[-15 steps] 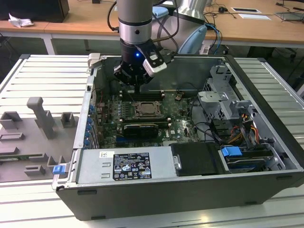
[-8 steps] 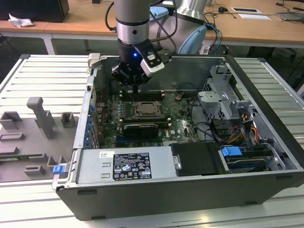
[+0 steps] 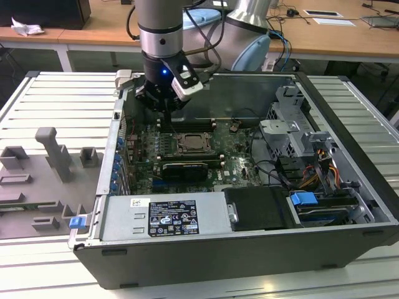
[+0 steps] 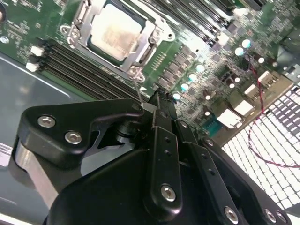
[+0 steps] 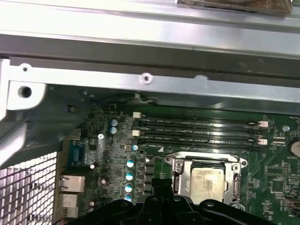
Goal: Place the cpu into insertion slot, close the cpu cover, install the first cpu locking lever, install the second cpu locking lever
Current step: 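Install the first cpu locking lever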
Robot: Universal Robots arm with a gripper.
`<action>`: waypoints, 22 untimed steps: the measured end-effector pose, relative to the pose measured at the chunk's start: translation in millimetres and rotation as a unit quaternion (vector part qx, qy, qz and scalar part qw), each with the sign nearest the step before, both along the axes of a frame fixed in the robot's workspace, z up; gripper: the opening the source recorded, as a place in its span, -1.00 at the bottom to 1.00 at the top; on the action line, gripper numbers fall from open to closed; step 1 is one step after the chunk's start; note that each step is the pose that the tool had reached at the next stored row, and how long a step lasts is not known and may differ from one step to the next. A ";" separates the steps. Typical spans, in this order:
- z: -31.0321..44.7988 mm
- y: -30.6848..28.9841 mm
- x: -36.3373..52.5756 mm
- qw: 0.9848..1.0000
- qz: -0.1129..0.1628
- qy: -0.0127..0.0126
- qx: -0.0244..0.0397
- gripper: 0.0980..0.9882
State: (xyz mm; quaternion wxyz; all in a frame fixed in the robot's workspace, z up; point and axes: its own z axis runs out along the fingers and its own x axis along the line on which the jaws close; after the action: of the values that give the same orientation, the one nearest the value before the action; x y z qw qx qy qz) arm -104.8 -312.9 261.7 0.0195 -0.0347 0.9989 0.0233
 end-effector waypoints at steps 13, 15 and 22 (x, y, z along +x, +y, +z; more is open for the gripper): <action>-3.2 9.3 -17.5 1.000 -0.011 0.000 0.000 -0.98; -3.5 13.9 -17.8 1.000 -0.011 0.000 0.000 -0.98; -3.8 17.3 -8.7 1.000 -0.011 0.000 0.000 -0.98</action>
State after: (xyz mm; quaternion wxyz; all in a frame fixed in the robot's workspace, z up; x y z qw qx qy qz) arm -113.5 -295.5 257.9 0.0193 -0.0237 0.9993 0.0231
